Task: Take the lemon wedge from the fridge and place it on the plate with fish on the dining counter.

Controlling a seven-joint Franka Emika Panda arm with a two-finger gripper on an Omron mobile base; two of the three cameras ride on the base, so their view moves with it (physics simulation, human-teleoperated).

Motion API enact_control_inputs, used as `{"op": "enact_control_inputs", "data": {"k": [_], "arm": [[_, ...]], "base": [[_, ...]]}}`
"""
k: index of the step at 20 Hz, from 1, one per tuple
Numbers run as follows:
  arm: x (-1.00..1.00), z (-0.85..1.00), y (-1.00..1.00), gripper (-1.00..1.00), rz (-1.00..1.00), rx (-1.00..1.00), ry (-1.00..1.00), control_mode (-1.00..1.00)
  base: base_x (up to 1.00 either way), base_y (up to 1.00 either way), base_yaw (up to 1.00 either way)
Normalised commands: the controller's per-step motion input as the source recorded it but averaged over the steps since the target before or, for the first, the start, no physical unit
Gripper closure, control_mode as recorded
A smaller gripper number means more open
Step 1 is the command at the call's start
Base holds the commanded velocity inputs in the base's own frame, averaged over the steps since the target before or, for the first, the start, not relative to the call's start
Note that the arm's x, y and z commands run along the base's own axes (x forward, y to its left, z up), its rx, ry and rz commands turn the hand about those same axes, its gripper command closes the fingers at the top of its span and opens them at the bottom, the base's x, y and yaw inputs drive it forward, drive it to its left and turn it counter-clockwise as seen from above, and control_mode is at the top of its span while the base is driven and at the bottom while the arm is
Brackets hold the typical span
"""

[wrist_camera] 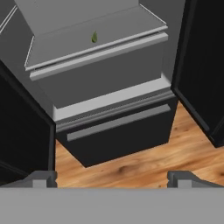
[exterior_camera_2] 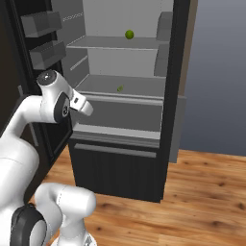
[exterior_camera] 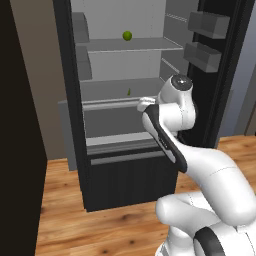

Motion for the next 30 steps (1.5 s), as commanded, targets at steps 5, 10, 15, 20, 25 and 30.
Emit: {"op": "enact_control_inputs", "data": {"k": [5, 10, 15, 20, 25, 30], "arm": [[-0.08, 0.00, -0.25, -1.00, 0.00, 0.03, -0.01, -1.00], [0.00, 0.00, 0.00, -1.00, 0.00, 0.00, 0.00, -1.00], [0.00, 0.00, 0.00, -1.00, 0.00, 0.00, 0.00, -1.00], [0.12, 0.00, 0.00, -1.00, 0.00, 0.00, 0.00, -1.00], [0.44, 0.00, 0.02, -1.00, -0.02, 0.00, 0.00, -1.00], [0.00, 0.00, 0.00, -1.00, 0.00, 0.00, 0.00, 1.00]], "base": [[0.00, 0.00, 0.00], [0.00, 0.00, 0.00], [0.00, 0.00, 0.00], [0.00, 0.00, 0.00], [0.00, 0.00, 0.00], [0.68, 0.00, -0.02]]}}
